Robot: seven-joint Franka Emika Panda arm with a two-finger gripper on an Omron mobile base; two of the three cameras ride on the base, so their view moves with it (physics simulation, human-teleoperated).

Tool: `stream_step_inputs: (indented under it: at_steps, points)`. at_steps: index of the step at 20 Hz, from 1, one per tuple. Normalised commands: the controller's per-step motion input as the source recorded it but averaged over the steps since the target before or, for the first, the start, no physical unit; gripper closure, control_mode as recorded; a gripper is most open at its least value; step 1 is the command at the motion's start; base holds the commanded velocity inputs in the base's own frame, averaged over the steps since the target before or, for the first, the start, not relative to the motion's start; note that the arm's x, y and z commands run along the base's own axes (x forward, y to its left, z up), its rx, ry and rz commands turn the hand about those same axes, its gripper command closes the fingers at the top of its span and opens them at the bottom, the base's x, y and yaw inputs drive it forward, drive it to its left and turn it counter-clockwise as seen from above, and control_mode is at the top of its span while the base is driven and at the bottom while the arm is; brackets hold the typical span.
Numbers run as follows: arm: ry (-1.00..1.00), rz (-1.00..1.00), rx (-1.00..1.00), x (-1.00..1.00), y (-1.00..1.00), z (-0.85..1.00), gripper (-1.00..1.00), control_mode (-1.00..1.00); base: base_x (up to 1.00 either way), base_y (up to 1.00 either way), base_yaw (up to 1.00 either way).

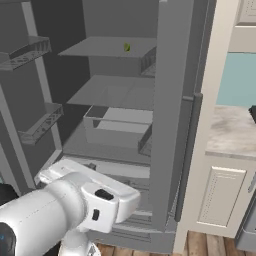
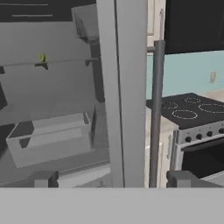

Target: There is a bowl on the dining counter. Grab a lemon wedge from the fridge and place it in the bowl. Then get the liquor bottle and glass cup from the cabinet and place them next to the bowl.

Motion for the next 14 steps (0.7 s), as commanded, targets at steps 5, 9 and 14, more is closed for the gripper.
stream_step_inputs:
  at_steps: [5, 9, 14]
  points:
    - [0.09, -0.09, -0.06, 0.44, 0.9, 0.0, -1.0, -1.0, 0.0, 0.0, 0.0]
    - [0.14, -0.07, -0.01, 0.91, 0.51, 0.0, -1.0, -1.0, 0.0, 0.0, 0.0]
    - [0.09, -0.04, 0.0, 1.0, 0.11, 0.0, -1.0, -1.0, 0.0, 0.0, 0.0]
